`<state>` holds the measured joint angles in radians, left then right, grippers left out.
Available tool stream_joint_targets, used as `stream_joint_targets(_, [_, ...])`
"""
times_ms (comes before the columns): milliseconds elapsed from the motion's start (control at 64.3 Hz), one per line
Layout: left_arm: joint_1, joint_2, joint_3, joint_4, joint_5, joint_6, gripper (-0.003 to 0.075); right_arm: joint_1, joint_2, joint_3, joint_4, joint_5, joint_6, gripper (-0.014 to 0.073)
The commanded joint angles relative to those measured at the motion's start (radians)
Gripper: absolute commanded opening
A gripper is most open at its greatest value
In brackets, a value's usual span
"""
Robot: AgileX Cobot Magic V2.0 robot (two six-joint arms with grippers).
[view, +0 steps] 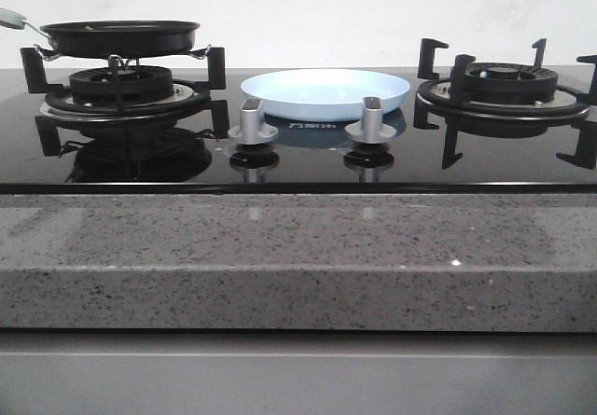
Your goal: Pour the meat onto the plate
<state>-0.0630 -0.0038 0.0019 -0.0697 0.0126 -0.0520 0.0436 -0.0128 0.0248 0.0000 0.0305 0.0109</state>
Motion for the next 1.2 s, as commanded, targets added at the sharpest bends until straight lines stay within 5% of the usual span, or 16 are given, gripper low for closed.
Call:
stream_joint_targets(0, [0.002,-0.015,0.007,0.0,-0.084,-0.011,-0.002,-0.007,-0.015,-0.004,-0.007,-0.09,-0.011,-0.012])
stream_joint_targets(1182, [0.002,-0.015,-0.062,-0.042,-0.082,-0.011,-0.002,-0.007,-0.015,-0.048,-0.007,-0.067,-0.011,-0.012])
